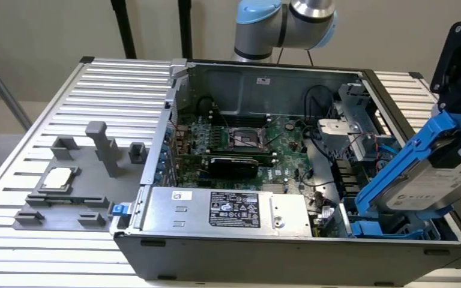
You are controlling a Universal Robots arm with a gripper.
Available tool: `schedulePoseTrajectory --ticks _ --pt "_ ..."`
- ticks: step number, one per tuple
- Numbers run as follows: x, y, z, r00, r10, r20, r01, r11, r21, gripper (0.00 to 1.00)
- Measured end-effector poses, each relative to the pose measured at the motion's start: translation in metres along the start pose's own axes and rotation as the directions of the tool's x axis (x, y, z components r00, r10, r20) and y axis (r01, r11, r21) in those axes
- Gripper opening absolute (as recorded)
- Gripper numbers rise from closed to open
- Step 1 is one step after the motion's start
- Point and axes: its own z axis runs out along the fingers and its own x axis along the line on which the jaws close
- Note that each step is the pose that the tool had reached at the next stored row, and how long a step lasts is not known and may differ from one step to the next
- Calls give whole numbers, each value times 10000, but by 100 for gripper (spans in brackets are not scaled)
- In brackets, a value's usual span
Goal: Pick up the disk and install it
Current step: 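Insert the disk into the insertion slot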
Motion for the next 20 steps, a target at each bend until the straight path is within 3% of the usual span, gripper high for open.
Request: schedulePoseTrajectory --ticks 10,20 --pt "-28 -16 175 10000 -22 -2 22 10000 2 0" --pt "-100 -77 280 10000 -33 -9 33 10000 2 0"
